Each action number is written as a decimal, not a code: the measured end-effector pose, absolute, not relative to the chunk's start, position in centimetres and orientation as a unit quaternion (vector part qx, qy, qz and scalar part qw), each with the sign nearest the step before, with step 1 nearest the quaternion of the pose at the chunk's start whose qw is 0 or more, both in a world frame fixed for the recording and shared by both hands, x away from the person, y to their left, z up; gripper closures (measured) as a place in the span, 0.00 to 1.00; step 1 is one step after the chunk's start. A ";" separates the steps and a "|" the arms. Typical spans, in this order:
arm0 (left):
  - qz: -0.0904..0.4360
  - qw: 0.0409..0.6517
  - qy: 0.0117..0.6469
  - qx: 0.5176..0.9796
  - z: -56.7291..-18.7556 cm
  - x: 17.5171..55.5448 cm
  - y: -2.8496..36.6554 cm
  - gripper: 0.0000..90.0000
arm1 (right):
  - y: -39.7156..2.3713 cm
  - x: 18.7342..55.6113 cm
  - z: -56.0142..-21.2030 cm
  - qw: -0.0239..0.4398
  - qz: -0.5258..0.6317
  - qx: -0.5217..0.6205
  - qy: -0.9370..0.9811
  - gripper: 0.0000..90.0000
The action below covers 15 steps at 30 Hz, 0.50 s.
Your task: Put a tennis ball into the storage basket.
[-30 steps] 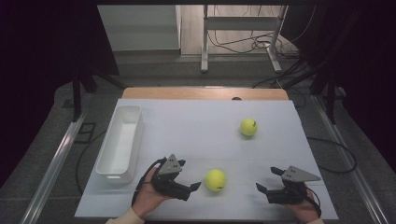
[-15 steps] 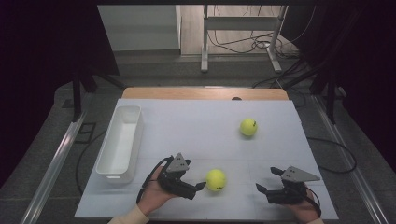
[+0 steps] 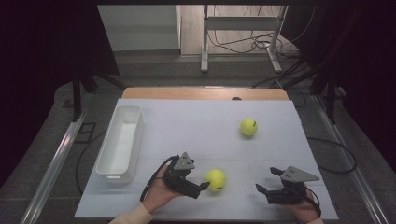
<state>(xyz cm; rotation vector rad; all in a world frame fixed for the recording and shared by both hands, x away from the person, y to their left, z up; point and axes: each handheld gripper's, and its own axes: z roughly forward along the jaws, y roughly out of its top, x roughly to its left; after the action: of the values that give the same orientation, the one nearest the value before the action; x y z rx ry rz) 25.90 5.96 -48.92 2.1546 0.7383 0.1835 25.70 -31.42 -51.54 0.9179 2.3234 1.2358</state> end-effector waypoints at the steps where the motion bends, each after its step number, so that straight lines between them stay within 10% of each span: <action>1: 0.073 0.415 0.294 0.858 -48.9 25.9 6.0 0.06 | -31.4 25.7 -51.5 0.176 0.436 0.324 0.821 0.15; 15: 0.063 0.402 0.289 0.866 -49.5 26.4 4.7 0.05 | -31.4 25.7 -51.5 0.176 0.434 0.323 0.822 0.15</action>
<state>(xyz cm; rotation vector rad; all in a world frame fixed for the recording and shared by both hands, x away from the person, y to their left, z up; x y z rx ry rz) 26.44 4.69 -49.47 2.1893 0.7312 0.1590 25.69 -31.40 -51.55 0.9158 2.3288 1.2306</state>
